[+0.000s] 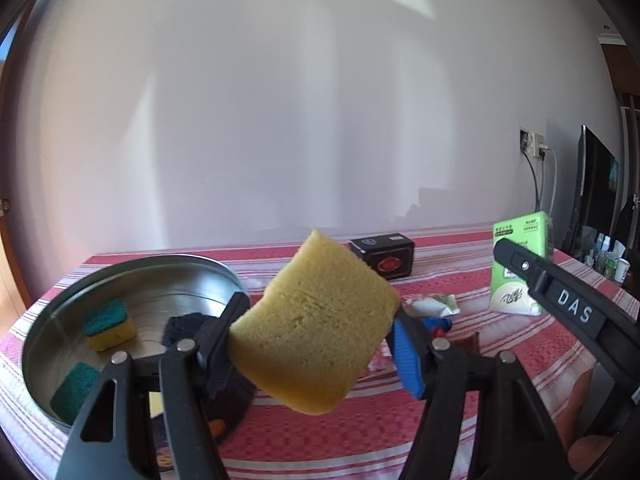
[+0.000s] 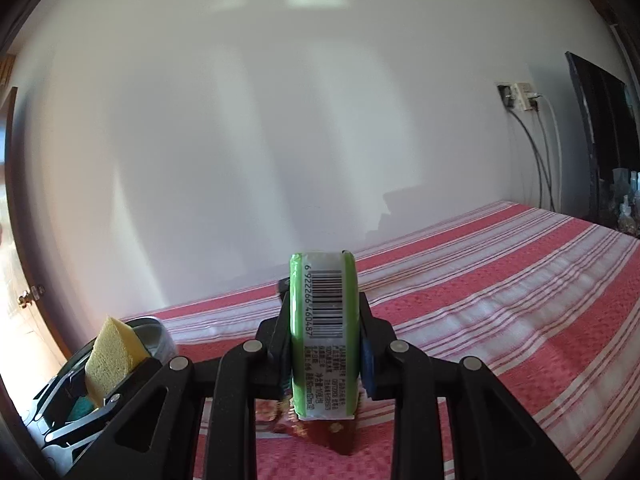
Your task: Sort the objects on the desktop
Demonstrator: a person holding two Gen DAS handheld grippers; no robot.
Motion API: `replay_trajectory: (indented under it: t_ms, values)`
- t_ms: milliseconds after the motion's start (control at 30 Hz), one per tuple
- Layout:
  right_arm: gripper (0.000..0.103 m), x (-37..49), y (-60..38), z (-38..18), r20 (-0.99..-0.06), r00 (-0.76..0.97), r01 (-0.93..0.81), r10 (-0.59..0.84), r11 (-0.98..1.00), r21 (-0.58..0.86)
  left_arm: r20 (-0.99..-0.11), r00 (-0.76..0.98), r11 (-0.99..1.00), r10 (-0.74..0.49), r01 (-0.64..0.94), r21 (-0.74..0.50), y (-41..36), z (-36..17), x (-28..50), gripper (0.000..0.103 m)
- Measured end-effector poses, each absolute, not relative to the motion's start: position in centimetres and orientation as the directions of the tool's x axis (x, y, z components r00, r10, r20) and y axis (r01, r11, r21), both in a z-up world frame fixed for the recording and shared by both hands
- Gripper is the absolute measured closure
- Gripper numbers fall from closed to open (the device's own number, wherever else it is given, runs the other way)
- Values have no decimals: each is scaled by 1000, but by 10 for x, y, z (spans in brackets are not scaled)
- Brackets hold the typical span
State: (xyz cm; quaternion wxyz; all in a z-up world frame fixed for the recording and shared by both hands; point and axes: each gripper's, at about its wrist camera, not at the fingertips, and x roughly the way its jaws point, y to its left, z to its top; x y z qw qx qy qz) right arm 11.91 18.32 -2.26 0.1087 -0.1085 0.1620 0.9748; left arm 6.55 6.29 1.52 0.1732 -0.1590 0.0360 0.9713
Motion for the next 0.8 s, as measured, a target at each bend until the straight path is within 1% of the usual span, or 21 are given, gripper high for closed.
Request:
replay_trajectory:
  t_ms: [100, 267, 367, 433, 500, 667, 800]
  values:
    - [74, 108, 164, -22, -251, -959, -199, 128, -939, 281, -307, -905, -948, 295, -317, 24, 47, 17, 68, 36]
    - [74, 97, 133, -20, -244, -967, -129, 67, -960, 248, -310, -912, -960, 269, -281, -8, 21, 16, 64, 36]
    - [74, 91, 113, -19, -239, -970, -94, 42, -974, 208, -298, -922, -967, 247, -256, -11, 7, 16, 63, 36]
    - [74, 86, 101, -18, -238, -971, -71, 28, -982, 174, -291, -929, -973, 228, -228, -34, -4, 17, 60, 36]
    - [74, 84, 94, -18, -238, -971, -52, 10, -984, 173, -291, -932, -977, 214, -210, -44, -13, 17, 57, 36]
    - [74, 70, 66, -16, -239, -970, 5, -37, -991, 135, -290, -947, -990, 141, -129, -57, -42, 18, 50, 36]
    - [74, 55, 42, -11, -264, -961, 59, -83, -993, 98, -306, -950, -997, 67, -51, -59, -61, 19, 42, 36]
